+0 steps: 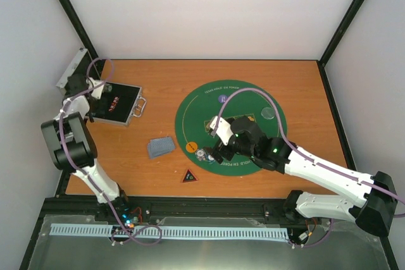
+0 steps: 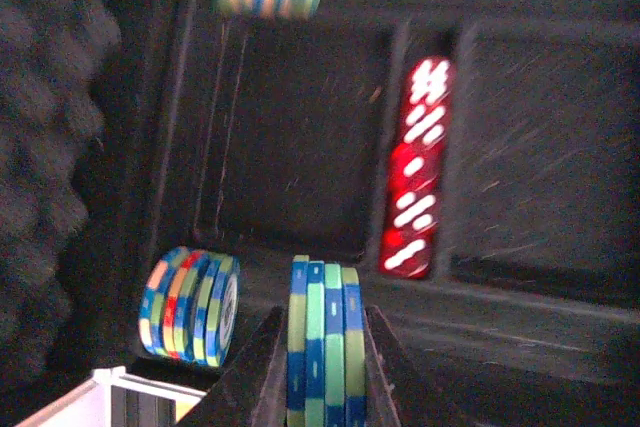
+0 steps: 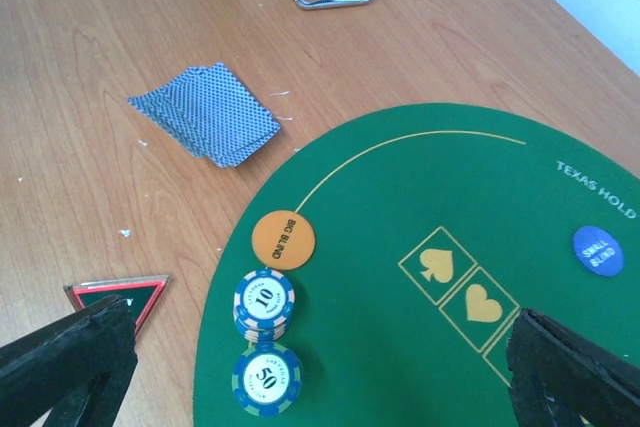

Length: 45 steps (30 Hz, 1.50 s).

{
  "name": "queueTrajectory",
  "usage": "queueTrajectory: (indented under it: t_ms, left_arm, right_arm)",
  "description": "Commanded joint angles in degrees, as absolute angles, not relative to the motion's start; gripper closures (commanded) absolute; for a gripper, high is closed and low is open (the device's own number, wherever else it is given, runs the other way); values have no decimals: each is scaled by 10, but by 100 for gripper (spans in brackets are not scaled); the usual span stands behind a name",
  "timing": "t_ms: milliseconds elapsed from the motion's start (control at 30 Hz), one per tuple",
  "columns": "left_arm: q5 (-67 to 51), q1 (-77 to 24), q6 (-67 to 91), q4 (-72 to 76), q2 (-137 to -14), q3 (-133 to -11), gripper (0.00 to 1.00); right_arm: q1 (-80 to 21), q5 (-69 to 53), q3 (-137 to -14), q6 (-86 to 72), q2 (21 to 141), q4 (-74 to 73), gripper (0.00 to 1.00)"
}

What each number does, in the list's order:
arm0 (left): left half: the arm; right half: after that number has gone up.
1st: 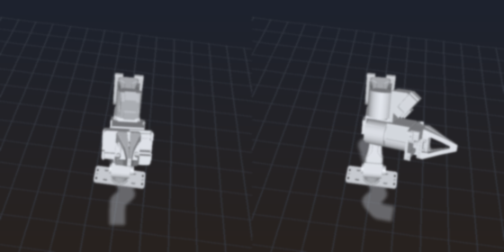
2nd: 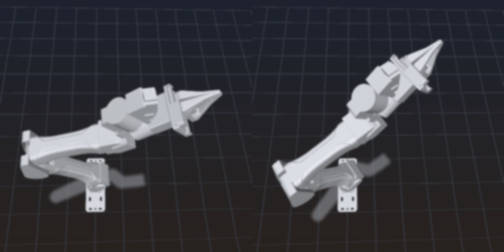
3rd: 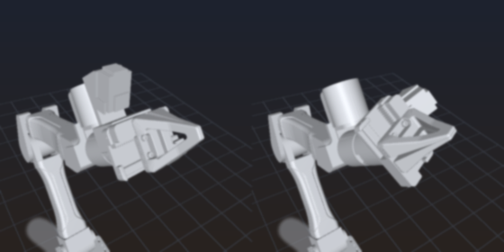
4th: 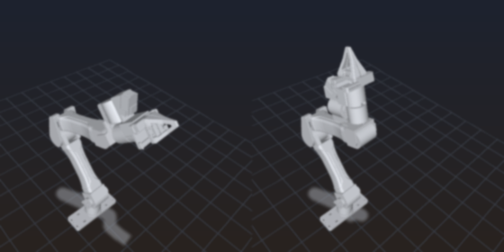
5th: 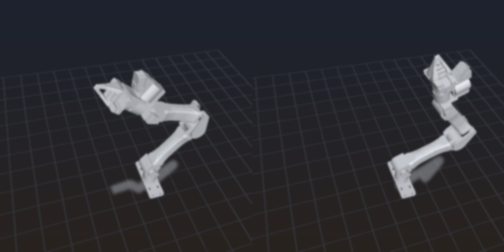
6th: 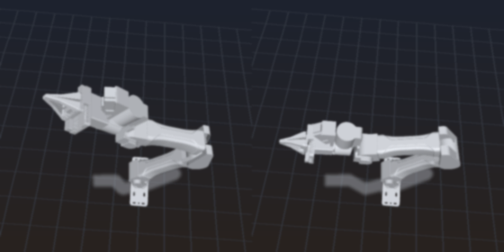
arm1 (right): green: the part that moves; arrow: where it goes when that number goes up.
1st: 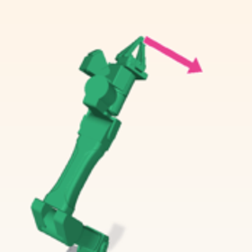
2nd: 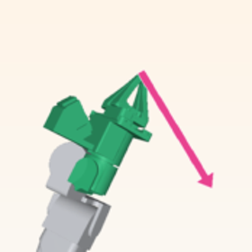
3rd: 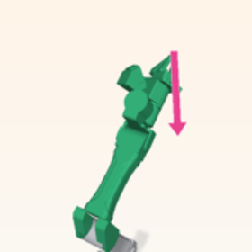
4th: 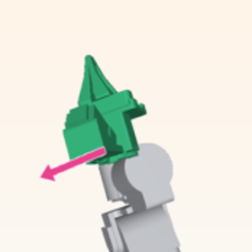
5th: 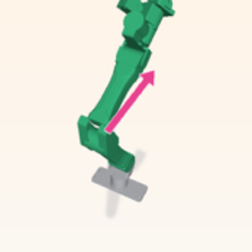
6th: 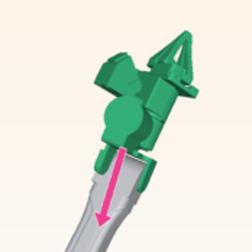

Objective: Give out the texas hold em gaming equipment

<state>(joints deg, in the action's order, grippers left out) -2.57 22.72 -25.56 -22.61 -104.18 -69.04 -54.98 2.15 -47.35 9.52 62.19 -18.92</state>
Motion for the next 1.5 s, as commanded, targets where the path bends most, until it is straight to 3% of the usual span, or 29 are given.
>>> queueTrajectory:
  t_ms: [0,133,267,467,700,833,933,1033,1167,1267,1467]
  left_arm:
    - [-203,228,-217,-302,-954,-756,99]
    - [-374,189,-201,-387,-922,-784,99]
    - [-490,89,-181,-441,-911,-791,99]
    - [-601,-8,-122,-462,-912,-808,99]
    - [-714,-36,-95,-476,-937,-789,99]
    - [-718,-38,-90,-472,-945,-775,99]
    - [-728,-38,-87,-473,-947,-773,99]
    - [-736,-38,-81,-469,-945,-770,99]
    - [-743,-38,-83,-470,-943,-769,99]
    - [-741,-38,-86,-470,-940,-767,99]
    - [-735,-38,-87,-469,-938,-763,99]
  right_arm:
    - [-540,53,-521,114,624,-210,0]
    - [-519,78,-555,150,644,-208,0]
    - [-517,92,-597,263,688,-182,0]
    - [-520,25,-657,415,790,-71,1]
    - [-498,-79,-740,474,909,-25,8]
    - [-490,-129,-788,475,953,-47,21]
    - [-489,-142,-800,483,970,-49,25]
    - [-489,-129,-812,489,987,-47,32]
    - [-489,-114,-832,501,1010,-60,34]
    - [-488,-95,-839,495,1021,-50,47]
    - [-483,-84,-845,488,1031,-46,58]
